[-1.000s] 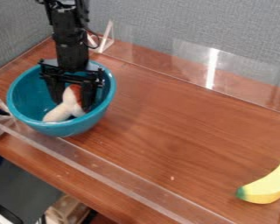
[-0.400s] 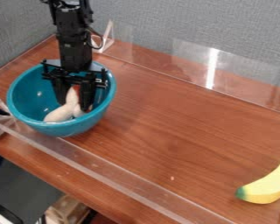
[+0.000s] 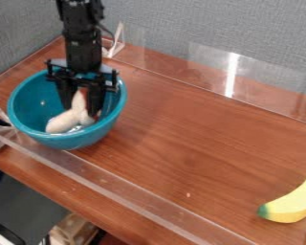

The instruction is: Remove the mushroom from inside the blue bowl and put it on the table

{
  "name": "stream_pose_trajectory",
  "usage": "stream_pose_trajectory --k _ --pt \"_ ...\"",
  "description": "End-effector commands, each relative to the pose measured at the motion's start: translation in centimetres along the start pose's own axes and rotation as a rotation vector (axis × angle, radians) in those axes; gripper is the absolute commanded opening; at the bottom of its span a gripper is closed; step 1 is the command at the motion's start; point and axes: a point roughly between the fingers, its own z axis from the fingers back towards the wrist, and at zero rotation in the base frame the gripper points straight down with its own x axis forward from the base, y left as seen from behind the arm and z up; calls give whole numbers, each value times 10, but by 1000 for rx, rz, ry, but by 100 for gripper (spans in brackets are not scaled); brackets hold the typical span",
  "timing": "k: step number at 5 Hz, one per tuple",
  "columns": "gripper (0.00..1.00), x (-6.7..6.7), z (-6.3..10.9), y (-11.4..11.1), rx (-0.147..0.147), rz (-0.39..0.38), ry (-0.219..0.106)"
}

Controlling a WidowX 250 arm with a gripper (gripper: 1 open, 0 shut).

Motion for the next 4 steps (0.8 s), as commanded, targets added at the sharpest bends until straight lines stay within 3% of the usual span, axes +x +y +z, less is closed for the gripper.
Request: stream_pose_trajectory --k 1,2,3,4 --pt "0 1 51 -5 21 -1 -112" --pt "0 -3 81 -15 5 -29 -138" --pt "0 -10 101 -43 -32 -100 -151" --pt "0 -18 99 -79 -61 -169 -133"
